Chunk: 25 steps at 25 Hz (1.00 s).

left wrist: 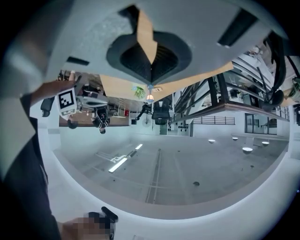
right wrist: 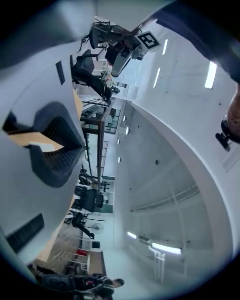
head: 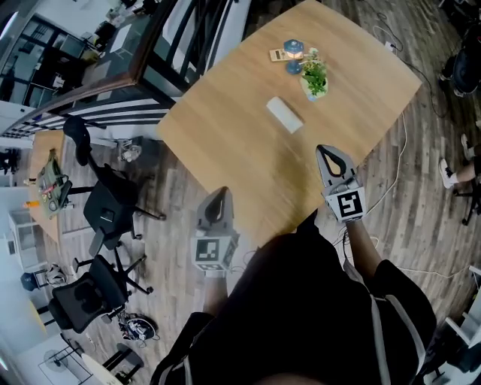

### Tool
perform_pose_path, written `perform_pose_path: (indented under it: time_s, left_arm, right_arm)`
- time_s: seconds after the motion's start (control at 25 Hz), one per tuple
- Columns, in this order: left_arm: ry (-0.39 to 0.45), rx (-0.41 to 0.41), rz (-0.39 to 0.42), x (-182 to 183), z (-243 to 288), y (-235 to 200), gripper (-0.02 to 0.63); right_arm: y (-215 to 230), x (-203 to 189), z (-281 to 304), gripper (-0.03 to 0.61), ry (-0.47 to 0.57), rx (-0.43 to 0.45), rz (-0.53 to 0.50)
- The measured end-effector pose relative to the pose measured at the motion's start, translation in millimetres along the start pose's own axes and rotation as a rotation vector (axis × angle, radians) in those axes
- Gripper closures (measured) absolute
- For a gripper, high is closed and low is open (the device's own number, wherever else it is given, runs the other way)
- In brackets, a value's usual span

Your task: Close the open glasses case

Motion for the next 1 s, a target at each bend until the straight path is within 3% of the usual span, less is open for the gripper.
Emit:
perform_pose_path:
  time_s: [0.16, 0.32, 1.0]
  left_arm:
    - [-0.002, -0.006, 0.004, -2, 0, 7, 0.615]
    - [-0.005, -0.006, 0.000, -5, -5, 11, 0.615]
    - [-0.017, 0.034, -0.026, -12, -19, 20, 0.615]
  right_arm:
    - [1, 26, -17, 0.565, 0.065, -0.064, -0.073]
    - [2, 35, -29, 0.565, 0.083, -0.104, -0.058]
    - [-5, 35, -33, 0.566, 0.061, -0.027, -0.076]
Point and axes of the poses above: the fingertips, and each gripper's own axes: z forward along the fingers, y to its right, x out of its top, the point moved 10 cm from there along -z, backward along the fingers, and after that the axes turned 15 degrees about -z, right-handed, at the moved point
